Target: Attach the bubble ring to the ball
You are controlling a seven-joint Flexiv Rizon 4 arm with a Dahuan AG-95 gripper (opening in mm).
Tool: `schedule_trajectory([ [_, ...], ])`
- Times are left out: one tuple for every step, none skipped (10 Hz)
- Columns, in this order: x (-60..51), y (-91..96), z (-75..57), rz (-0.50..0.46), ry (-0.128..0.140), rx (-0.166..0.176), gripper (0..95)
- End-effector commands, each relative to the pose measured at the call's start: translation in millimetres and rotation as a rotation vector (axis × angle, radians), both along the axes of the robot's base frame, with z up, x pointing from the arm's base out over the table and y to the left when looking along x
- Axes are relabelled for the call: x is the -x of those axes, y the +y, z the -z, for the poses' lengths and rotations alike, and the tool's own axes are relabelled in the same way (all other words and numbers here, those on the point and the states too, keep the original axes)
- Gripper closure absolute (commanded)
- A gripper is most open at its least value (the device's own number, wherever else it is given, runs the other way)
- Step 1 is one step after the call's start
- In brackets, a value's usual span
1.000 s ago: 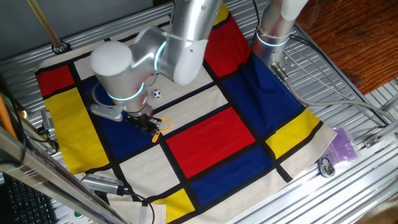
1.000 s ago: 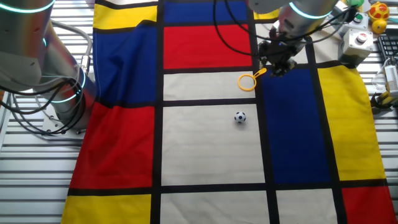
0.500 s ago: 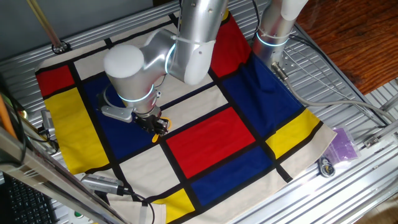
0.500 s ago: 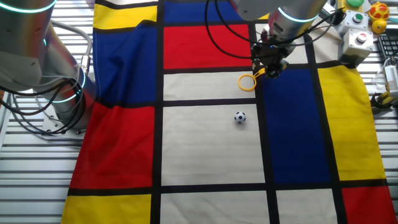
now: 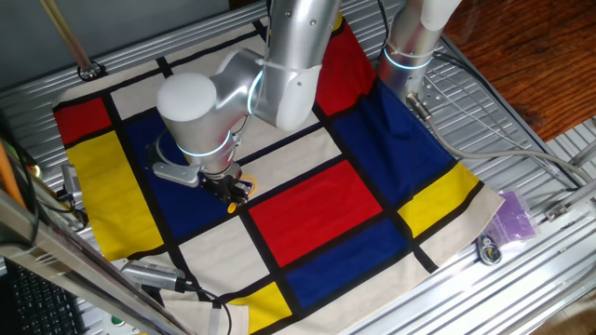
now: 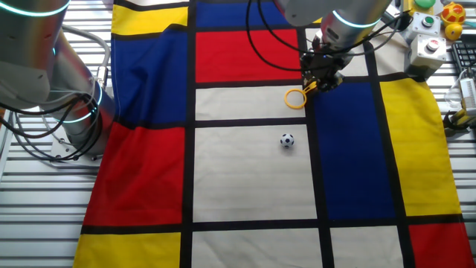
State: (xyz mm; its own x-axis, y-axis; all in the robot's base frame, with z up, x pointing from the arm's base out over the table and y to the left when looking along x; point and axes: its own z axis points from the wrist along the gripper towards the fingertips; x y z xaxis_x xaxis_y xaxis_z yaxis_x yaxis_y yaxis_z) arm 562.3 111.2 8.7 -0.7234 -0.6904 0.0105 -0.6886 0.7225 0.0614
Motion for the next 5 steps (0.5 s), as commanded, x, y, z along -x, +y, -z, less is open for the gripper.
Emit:
schedule_trajectory([
  [-0.5,0.3,0.3,0.002,-0.001,0.001,76.0],
  [-0.5,0.3,0.3,0.006,-0.002,0.001,76.0],
  [-0.5,0.3,0.3,0.015,-0.002,0.002,95.0],
  [-0.5,0.3,0.3,0.022,-0.002,0.003,95.0],
  [-0.5,0.3,0.0,0.026,-0.001,0.004,95.0],
])
